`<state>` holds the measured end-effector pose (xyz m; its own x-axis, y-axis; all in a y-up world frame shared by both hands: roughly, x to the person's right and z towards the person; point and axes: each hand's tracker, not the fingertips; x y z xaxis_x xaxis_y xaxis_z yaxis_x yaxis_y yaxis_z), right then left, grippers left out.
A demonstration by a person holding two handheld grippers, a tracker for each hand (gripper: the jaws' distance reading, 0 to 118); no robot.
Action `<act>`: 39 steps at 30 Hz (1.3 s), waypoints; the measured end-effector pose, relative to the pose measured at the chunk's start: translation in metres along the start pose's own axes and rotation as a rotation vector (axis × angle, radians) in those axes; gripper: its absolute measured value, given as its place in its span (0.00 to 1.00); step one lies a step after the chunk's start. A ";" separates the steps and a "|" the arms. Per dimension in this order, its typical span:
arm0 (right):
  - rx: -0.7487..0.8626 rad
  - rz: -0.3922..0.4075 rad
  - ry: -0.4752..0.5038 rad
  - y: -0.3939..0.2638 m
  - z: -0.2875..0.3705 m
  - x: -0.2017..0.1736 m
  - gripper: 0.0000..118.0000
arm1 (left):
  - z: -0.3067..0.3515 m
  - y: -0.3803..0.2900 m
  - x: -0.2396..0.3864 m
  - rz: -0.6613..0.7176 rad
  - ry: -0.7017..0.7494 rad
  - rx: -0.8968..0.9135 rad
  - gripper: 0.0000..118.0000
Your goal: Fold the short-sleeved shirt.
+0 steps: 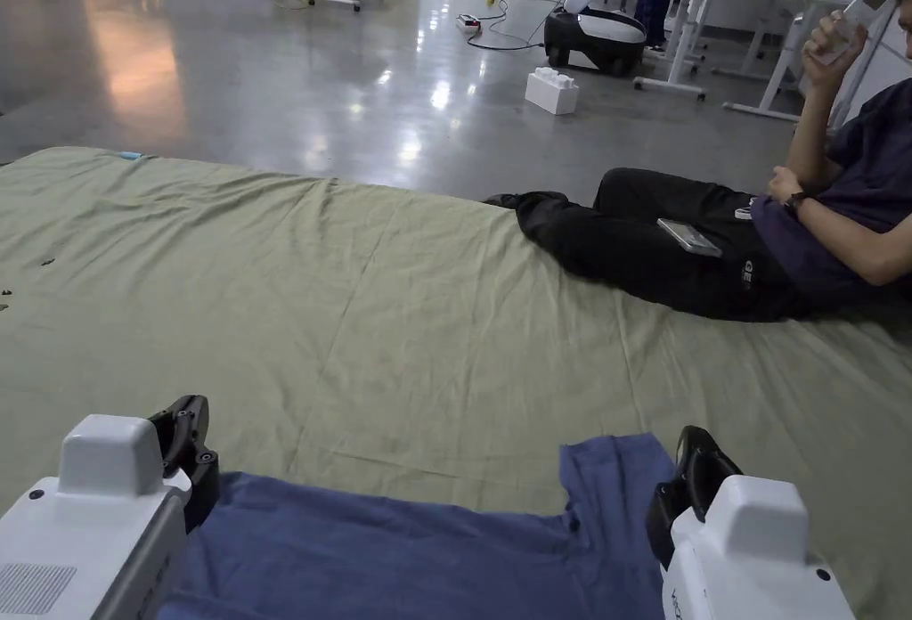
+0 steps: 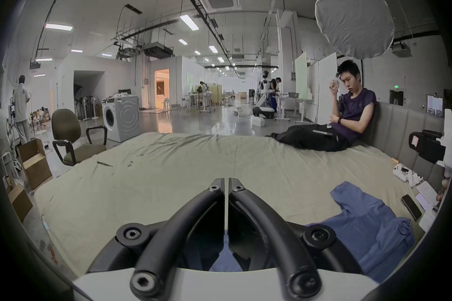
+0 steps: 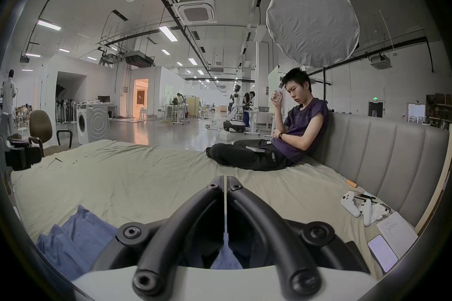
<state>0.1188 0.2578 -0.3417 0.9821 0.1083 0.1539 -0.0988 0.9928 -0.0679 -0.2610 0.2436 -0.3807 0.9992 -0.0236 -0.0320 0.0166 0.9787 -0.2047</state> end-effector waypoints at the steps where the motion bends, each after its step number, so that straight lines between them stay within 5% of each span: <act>1: 0.001 -0.003 0.001 -0.001 -0.001 0.001 0.01 | -0.007 -0.001 -0.002 0.003 -0.001 -0.025 0.02; 11: -0.082 0.010 0.000 -0.017 -0.018 0.012 0.01 | -0.135 -0.049 -0.051 0.076 -0.064 -0.502 0.03; 12: -0.102 0.015 -0.004 -0.018 -0.021 0.010 0.01 | -0.148 -0.054 -0.054 0.064 -0.060 -0.534 0.08; 15: -0.132 0.022 -0.014 -0.024 -0.024 0.016 0.01 | -0.180 -0.064 -0.058 0.030 -0.033 -0.652 0.50; 17: -0.162 0.027 -0.025 -0.029 -0.027 0.018 0.01 | -0.198 -0.073 -0.061 0.049 -0.040 -0.702 0.58; 26: -0.263 0.052 -0.064 -0.049 -0.033 0.031 0.01 | -0.228 -0.101 -0.046 -0.025 -0.042 -0.812 0.57; 27: -0.274 0.051 -0.066 -0.051 -0.035 0.033 0.01 | -0.228 -0.098 -0.043 -0.036 -0.045 -0.812 0.53; 30: -0.326 0.043 -0.061 -0.055 -0.045 0.037 0.01 | -0.221 -0.097 -0.039 -0.054 -0.089 -0.769 0.12; 34: -0.418 -0.037 -0.044 -0.059 -0.073 0.051 0.02 | -0.220 -0.099 -0.033 -0.099 -0.114 -0.781 0.05; 36: -0.467 -0.069 -0.043 -0.060 -0.095 0.064 0.11 | -0.218 -0.092 -0.038 -0.053 -0.106 -0.779 0.04; 37: -0.537 -0.090 -0.058 -0.064 -0.106 0.071 0.29 | -0.216 -0.090 -0.044 -0.025 -0.101 -0.762 0.04; 39: -0.591 -0.069 -0.034 -0.065 -0.136 0.081 0.49 | -0.209 -0.084 -0.048 -0.024 -0.105 -0.740 0.04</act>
<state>0.2265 0.1947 -0.4592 0.9766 0.0554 0.2080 0.0808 0.8014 -0.5926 -0.3178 0.1202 -0.5665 0.9977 0.0120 0.0666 0.0470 0.5841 -0.8103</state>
